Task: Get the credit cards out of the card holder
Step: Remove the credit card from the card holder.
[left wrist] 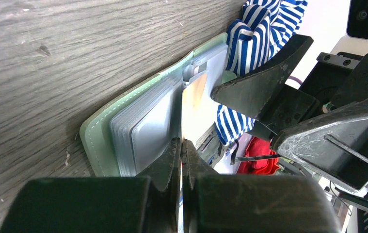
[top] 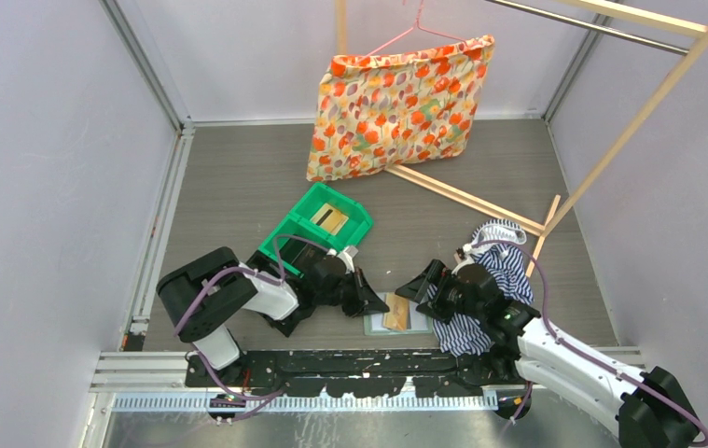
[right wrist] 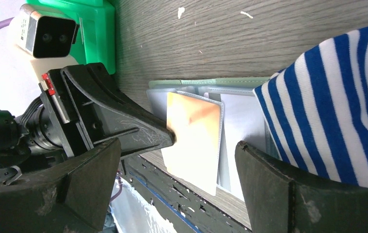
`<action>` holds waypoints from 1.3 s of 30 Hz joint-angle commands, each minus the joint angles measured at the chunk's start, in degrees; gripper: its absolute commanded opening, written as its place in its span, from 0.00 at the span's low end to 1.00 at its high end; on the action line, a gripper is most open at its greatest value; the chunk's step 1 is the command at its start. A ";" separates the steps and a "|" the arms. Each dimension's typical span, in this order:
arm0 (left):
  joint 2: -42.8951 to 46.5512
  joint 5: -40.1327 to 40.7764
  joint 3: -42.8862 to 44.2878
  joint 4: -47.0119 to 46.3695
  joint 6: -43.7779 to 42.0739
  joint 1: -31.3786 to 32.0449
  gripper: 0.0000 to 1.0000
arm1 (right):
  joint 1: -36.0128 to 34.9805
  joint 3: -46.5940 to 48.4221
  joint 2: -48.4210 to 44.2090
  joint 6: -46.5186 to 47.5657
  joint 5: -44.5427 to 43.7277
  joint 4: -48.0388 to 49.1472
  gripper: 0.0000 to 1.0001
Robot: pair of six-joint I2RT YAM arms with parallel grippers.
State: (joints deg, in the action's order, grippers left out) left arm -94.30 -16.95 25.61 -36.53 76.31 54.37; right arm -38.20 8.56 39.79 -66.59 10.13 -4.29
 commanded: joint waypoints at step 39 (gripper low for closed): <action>-7.43 3.83 -3.46 -13.37 3.28 0.47 0.01 | -0.34 -0.53 -5.97 -0.40 -2.83 -8.39 0.43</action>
State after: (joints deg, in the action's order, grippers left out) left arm -101.16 -17.12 24.49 -49.04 78.43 54.78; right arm -38.20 5.34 34.65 -68.90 10.09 -8.49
